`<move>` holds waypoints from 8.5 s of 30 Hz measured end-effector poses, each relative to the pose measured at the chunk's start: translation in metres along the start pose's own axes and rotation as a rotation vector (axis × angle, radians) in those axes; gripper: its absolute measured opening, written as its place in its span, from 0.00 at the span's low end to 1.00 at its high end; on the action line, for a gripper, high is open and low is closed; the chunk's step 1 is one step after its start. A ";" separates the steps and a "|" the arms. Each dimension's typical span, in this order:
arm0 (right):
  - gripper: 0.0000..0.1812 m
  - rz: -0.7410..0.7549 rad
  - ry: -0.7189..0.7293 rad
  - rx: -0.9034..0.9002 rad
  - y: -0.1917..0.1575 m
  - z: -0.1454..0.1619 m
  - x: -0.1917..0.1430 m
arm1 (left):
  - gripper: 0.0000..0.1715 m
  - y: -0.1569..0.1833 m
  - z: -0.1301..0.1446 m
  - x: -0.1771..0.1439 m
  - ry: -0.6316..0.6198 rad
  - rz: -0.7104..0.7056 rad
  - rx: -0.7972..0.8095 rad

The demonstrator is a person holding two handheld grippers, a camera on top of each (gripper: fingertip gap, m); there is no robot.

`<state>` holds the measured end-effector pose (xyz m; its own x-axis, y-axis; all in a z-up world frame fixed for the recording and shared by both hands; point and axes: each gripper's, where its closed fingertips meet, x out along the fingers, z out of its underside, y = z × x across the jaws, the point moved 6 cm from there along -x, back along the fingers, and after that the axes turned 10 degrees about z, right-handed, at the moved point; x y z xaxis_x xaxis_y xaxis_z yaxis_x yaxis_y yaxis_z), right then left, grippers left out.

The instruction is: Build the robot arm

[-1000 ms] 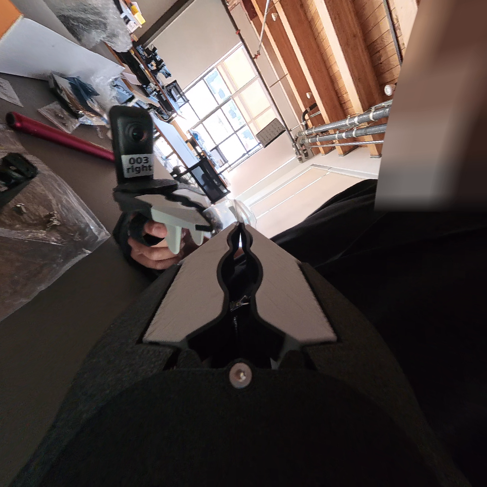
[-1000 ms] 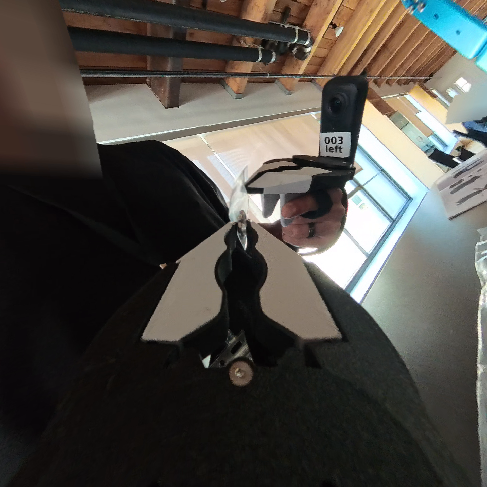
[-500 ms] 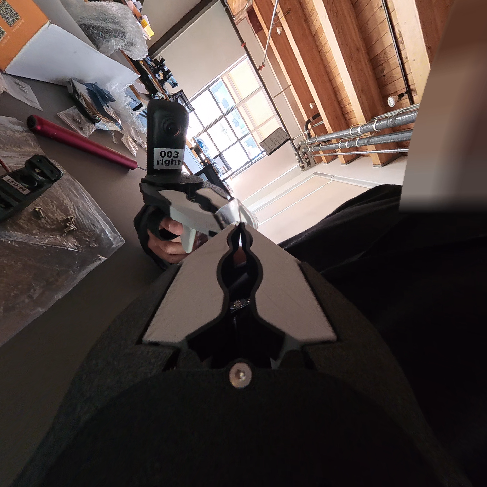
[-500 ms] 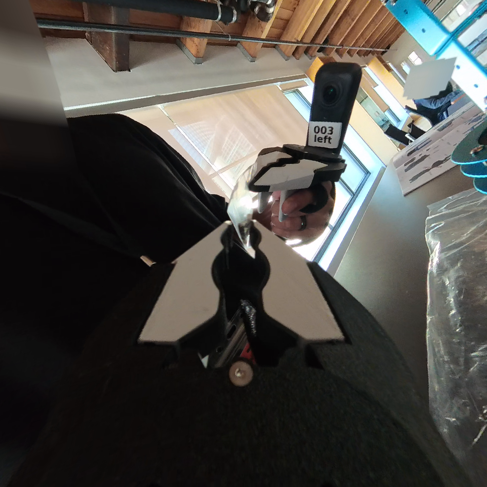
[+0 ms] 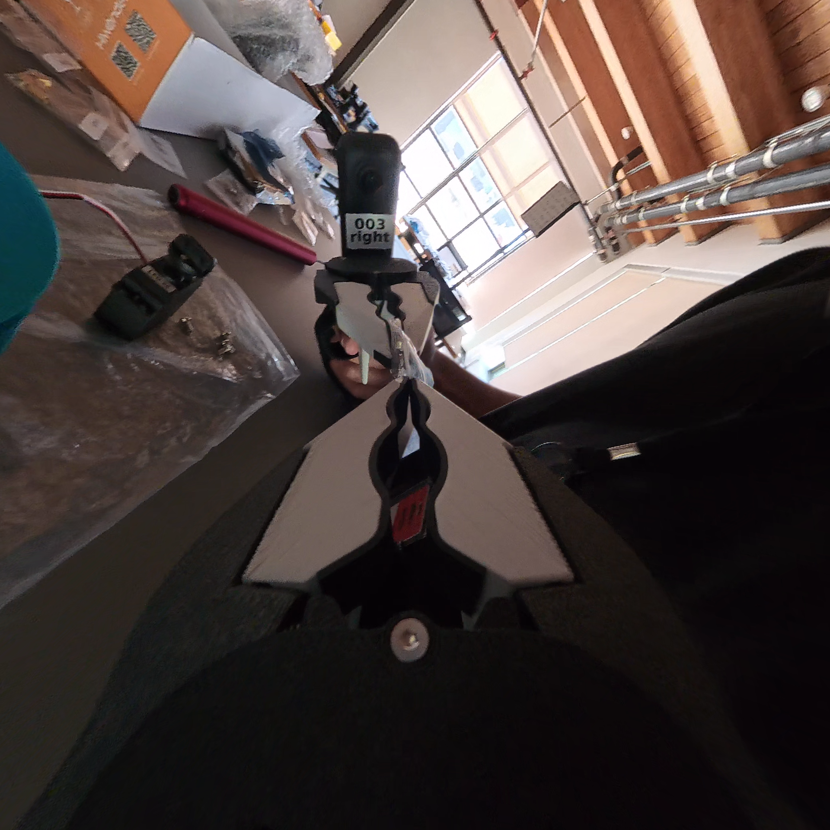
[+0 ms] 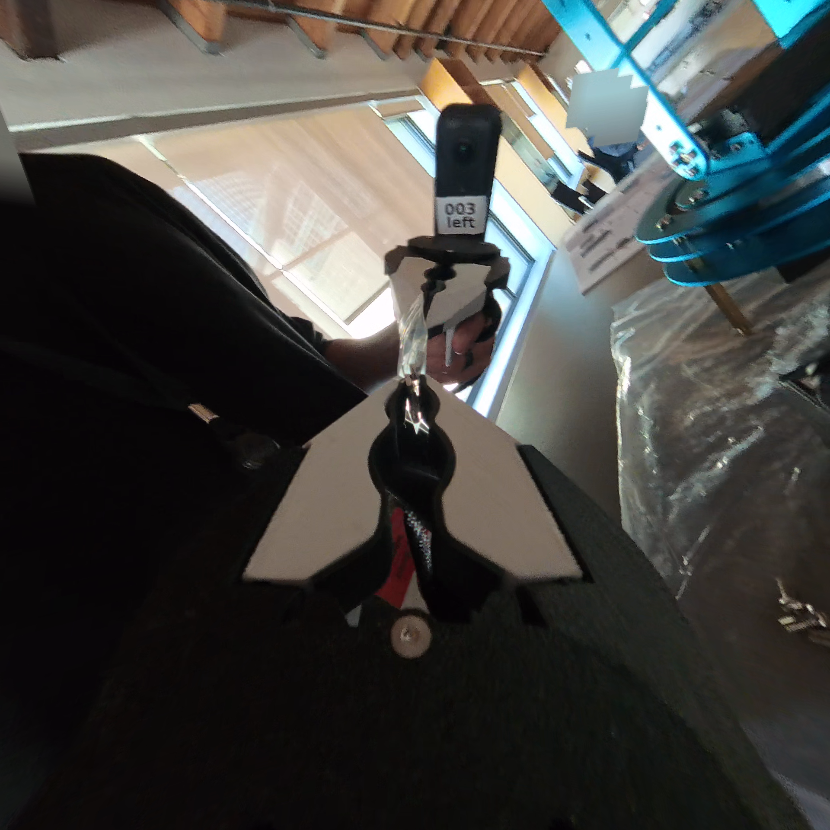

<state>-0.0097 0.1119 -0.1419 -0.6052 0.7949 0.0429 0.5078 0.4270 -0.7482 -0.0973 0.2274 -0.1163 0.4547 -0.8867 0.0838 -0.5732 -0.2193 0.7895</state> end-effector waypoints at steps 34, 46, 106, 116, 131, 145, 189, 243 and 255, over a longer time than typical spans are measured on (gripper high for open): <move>0.01 0.789 -0.294 0.189 0.064 -0.002 -0.108 | 0.04 -0.036 0.031 -0.032 -0.025 -0.229 0.109; 0.01 0.735 -0.295 0.292 0.074 0.003 -0.110 | 0.04 -0.037 0.035 -0.032 -0.037 -0.244 0.118; 0.01 0.900 -0.647 0.062 0.056 -0.021 -0.106 | 0.04 -0.040 0.034 -0.026 -0.056 -0.268 0.128; 0.01 1.016 -0.910 -0.403 0.045 -0.031 -0.090 | 0.04 -0.041 0.033 -0.017 -0.103 -0.325 0.191; 0.01 0.961 -0.776 -0.697 0.046 -0.003 -0.094 | 0.36 -0.071 -0.003 0.121 -0.380 -0.622 0.867; 0.01 0.928 -0.783 -0.740 0.048 0.003 -0.096 | 0.36 -0.092 0.008 0.144 -0.588 -0.594 0.904; 0.01 0.721 -0.286 -0.410 0.041 -0.013 -0.113 | 0.00 -0.092 -0.005 0.109 -0.430 -0.459 0.632; 0.01 0.470 -0.257 -0.240 0.043 -0.013 -0.105 | 0.12 -0.079 0.001 0.071 -0.265 -0.405 0.442; 0.01 0.619 -0.334 -0.253 0.059 -0.008 -0.115 | 0.11 -0.079 0.019 0.065 -0.375 -0.506 0.480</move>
<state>0.0944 0.0486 -0.1857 -0.2966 0.7659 -0.5705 0.9173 0.0624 -0.3933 -0.0357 0.1791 -0.1848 0.5272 -0.6918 -0.4934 -0.6287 -0.7082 0.3213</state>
